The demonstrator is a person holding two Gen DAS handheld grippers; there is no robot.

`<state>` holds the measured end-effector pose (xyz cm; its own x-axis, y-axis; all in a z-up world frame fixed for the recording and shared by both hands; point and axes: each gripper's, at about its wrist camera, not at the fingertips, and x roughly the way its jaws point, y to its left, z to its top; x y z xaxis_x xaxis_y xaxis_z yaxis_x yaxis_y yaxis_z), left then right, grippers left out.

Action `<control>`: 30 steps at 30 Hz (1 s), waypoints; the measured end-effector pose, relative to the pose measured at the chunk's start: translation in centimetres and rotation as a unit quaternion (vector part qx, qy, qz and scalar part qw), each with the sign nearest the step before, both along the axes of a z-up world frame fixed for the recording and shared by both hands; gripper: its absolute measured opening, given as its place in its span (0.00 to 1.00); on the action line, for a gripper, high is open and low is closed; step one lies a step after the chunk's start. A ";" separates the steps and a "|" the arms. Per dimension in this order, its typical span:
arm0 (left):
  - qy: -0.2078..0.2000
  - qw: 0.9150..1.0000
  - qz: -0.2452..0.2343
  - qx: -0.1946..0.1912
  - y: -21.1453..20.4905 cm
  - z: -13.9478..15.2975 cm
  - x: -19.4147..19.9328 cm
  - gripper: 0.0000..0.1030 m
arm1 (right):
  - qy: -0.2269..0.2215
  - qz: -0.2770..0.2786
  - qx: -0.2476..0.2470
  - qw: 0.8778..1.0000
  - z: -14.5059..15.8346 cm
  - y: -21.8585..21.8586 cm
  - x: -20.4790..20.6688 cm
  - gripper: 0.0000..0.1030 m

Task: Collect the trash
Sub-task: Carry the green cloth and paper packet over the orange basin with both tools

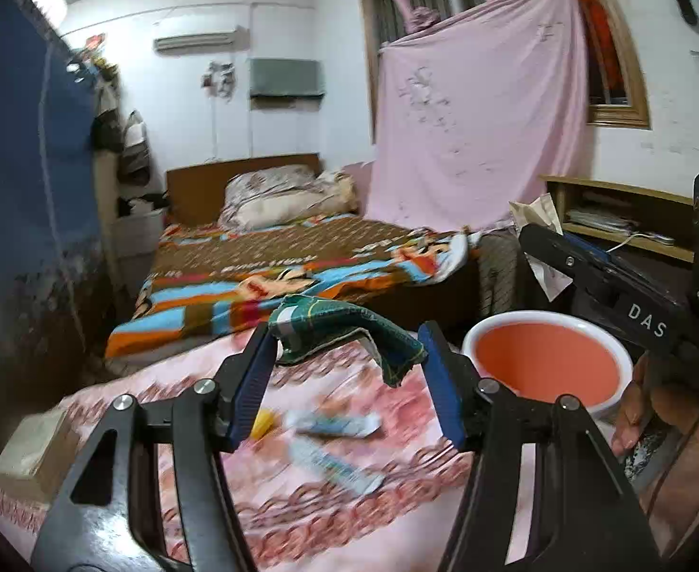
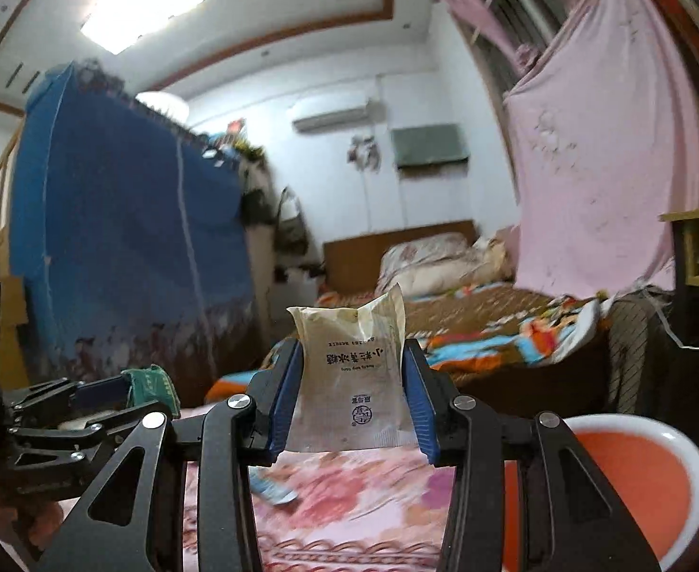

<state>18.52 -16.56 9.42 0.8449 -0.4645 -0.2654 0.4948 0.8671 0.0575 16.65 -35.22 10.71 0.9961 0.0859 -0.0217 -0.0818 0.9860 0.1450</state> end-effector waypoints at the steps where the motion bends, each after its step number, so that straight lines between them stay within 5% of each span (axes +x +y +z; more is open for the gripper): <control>1: -0.004 1.000 -0.008 0.000 -0.6 0.3 0.0 0.44 | -0.005 -0.008 0.007 1.000 0.2 -0.7 -0.2 0.39; 14: 0.003 0.993 -0.114 0.025 -8.3 1.4 0.5 0.44 | -0.005 -0.134 0.109 0.985 -0.2 -10.1 -1.4 0.40; 30: 0.141 0.976 -0.164 0.013 -14.1 0.2 4.2 0.46 | 0.062 -0.195 0.182 0.962 -2.2 -13.5 -2.0 0.43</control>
